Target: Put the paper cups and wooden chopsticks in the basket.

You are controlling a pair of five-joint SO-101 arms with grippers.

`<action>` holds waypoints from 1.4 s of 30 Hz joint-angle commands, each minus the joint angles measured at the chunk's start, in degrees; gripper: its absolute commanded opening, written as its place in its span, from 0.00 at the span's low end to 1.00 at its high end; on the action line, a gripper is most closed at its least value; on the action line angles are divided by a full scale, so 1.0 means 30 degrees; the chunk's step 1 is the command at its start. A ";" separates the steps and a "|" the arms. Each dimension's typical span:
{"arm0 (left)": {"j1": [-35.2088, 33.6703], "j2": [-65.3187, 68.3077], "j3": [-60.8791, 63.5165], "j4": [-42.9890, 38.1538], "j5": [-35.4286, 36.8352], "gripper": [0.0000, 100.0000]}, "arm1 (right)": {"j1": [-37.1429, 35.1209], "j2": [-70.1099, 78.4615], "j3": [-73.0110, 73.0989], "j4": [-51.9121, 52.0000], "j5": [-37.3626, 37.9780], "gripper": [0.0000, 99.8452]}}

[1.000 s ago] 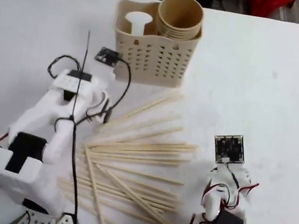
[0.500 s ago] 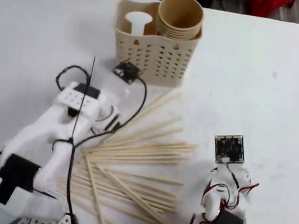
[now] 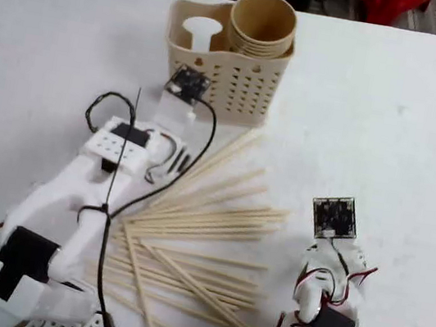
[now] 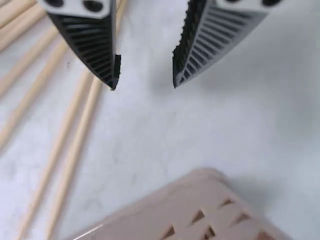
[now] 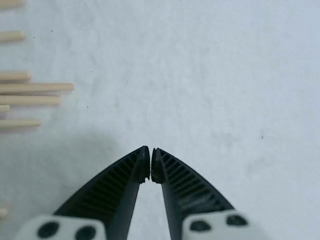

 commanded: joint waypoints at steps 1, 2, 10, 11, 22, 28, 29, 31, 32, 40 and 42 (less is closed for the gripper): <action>0.0718 -0.0952 -0.0059 -0.0557 0.0234 0.18 | 0.0132 -0.0190 0.0117 0.0132 0.0088 0.02; 0.0982 -0.0952 -0.0059 -0.0527 0.0234 0.18 | 0.0132 -0.0190 0.0117 0.0132 0.0088 0.02; 0.1861 0.2593 -0.5832 0.4308 0.0967 0.18 | 0.0132 -0.0190 0.0117 0.0132 0.0088 0.02; 0.1861 0.3648 -0.7062 0.5011 0.1114 0.18 | 0.0132 -0.0190 0.0117 0.0132 0.0088 0.02; 0.2476 1.0066 -1.2747 0.6330 0.1407 0.18 | 0.0132 -0.0190 0.0117 0.0132 0.0088 0.02; 0.3766 1.0593 -1.2689 0.6711 0.1524 0.18 | 0.0132 -0.0190 0.0117 0.0132 0.0088 0.02; 0.4000 1.0593 -1.2689 0.6945 0.1553 0.18 | 0.0132 -0.0190 0.0117 0.0132 0.0088 0.02; 0.4586 1.0593 -1.2689 0.7267 0.1553 0.18 | 0.0132 -0.0190 0.0117 0.0132 0.0088 0.02; 0.4908 1.0623 -1.2689 0.7473 0.1553 0.18 | 0.0132 -0.0190 0.0117 0.0132 0.0088 0.02; 0.7927 1.0564 -1.1927 0.8498 0.1582 0.18 | 0.0132 -0.0190 0.0117 0.0132 0.0088 0.02; 0.8337 1.0535 -1.1692 0.8615 0.1582 0.18 | 0.0132 -0.0190 0.0117 0.0132 0.0088 0.02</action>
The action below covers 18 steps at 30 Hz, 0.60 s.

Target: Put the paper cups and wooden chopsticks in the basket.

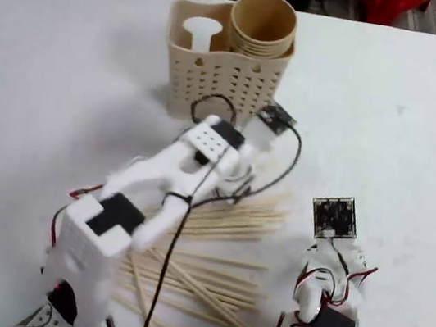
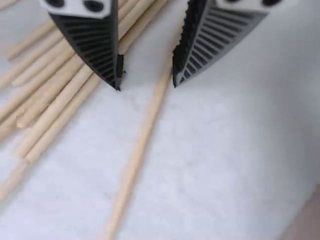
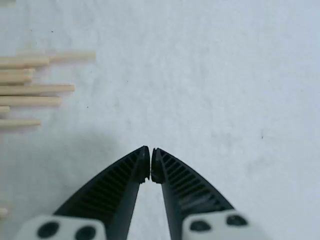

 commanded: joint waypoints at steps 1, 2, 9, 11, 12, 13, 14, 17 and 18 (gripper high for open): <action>0.1538 -0.0190 0.0293 0.0791 0.0117 0.18 | 0.0132 -0.0190 0.0117 0.0132 0.0088 0.02; 0.1626 -0.0190 0.0293 0.1084 0.0117 0.18 | 0.0132 -0.0190 0.0117 0.0132 0.0088 0.02; 0.2066 -0.0190 0.0322 0.2549 -0.0059 0.18 | 0.0132 -0.0190 0.0117 0.0132 0.0088 0.02; 0.2300 -0.0366 0.0322 0.2667 -0.0088 0.18 | 0.0132 -0.0190 0.0117 0.0132 0.0088 0.02; 0.2535 -0.0630 0.0381 0.2667 -0.0147 0.18 | 0.0132 -0.0190 0.0117 0.0132 0.0088 0.02; 0.2769 -0.1011 0.0586 0.2520 -0.0352 0.18 | 0.0132 -0.0190 0.0117 0.0132 0.0088 0.02; 0.3004 -0.1509 0.0762 0.2462 -0.0410 0.18 | 0.0132 -0.0190 0.0117 0.0132 0.0088 0.02; 0.3326 -0.3238 0.1436 0.1788 -0.0469 0.18 | 0.0132 -0.0190 0.0117 0.0132 0.0088 0.02; 0.3238 -0.3853 0.1612 0.1641 -0.0469 0.18 | 0.0132 -0.0190 0.0117 0.0132 0.0088 0.02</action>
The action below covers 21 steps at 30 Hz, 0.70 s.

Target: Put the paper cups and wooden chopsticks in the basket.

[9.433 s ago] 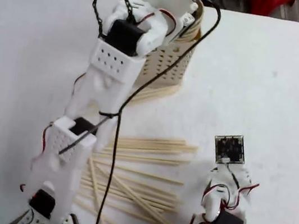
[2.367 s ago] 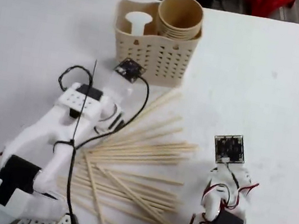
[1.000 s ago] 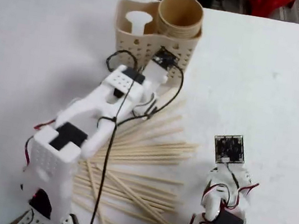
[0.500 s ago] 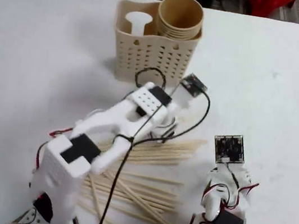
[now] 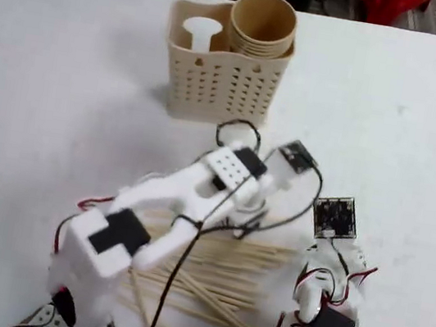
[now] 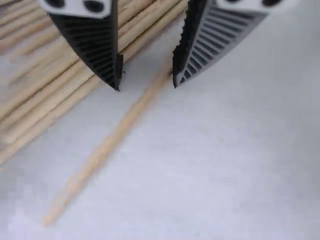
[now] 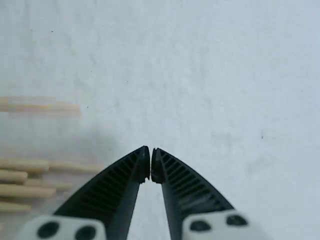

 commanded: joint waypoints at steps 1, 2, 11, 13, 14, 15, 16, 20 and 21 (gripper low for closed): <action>0.0366 -0.2740 0.0381 -0.0498 -0.0205 0.18 | 0.0132 -0.0190 0.0117 0.0132 0.0088 0.02; 0.0044 -0.3326 0.0352 -0.0527 -0.0205 0.18 | 0.0132 -0.0190 0.0117 0.0132 0.0088 0.02; -0.4557 -0.8952 -0.2139 -0.0586 -0.1495 0.18 | 0.0132 -0.0190 0.0117 0.0132 0.0088 0.02; -0.5465 -1.0125 -0.3048 -0.0586 -0.1758 0.18 | 0.0132 -0.0190 0.0117 0.0132 0.0088 0.02; -0.5846 -1.0623 -0.3604 -0.0586 -0.1905 0.18 | 0.0132 -0.0190 0.0117 0.0132 0.0088 0.02; -0.6227 -1.1033 -0.4249 -0.0615 -0.1993 0.18 | 0.0132 -0.0190 0.0117 0.0132 0.0088 0.02; -0.6696 -1.1355 -0.5011 -0.0645 -0.1993 0.18 | 0.0132 -0.0190 0.0117 0.0132 0.0088 0.02; -0.9656 -1.0740 -0.8527 -0.1934 -0.0879 0.19 | 0.0132 -0.0190 0.0117 0.0132 0.0088 0.02; -1.0300 -1.0125 -0.9377 -0.2022 -0.0440 0.19 | 0.0132 -0.0190 0.0117 0.0132 0.0088 0.02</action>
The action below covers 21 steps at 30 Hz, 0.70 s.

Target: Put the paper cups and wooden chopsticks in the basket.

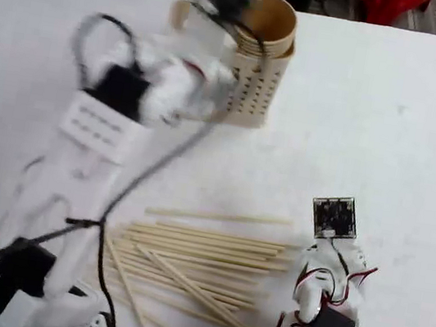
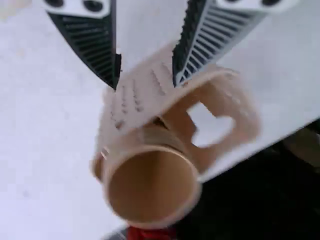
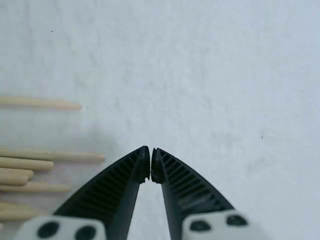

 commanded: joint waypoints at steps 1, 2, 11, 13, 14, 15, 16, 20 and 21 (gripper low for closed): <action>-0.2476 0.0952 -0.3604 -0.0908 0.1289 0.19 | 0.0132 -0.0190 0.0117 0.0132 0.0088 0.02; -0.2886 0.1861 -0.4396 -0.0908 0.1465 0.19 | 0.0132 -0.0190 0.0117 0.0132 0.0088 0.02; -0.3736 1.0623 -1.3773 0.2374 0.2403 0.25 | 0.0132 -0.0190 0.0117 0.0132 0.0088 0.02; -0.3795 1.2381 -1.5883 0.3399 0.2842 0.24 | 0.0132 -0.0190 0.0117 0.0132 0.0088 0.02; -0.3824 1.3201 -1.6791 0.3839 0.2989 0.23 | 0.0132 -0.0190 0.0117 0.0132 0.0088 0.02; -0.4029 1.4081 -1.7641 0.4220 0.3165 0.23 | 0.0132 -0.0190 0.0117 0.0132 0.0088 0.02; -0.4117 1.4901 -1.8491 0.4689 0.3165 0.23 | 0.0132 -0.0190 0.0117 0.0132 0.0088 0.02; -0.4234 1.7714 -2.0835 0.6505 0.3165 0.23 | 0.0132 -0.0190 0.0117 0.0132 0.0088 0.02; -0.4234 1.8212 -2.1304 0.7004 0.3165 0.23 | 0.0132 -0.0190 0.0117 0.0132 0.0088 0.02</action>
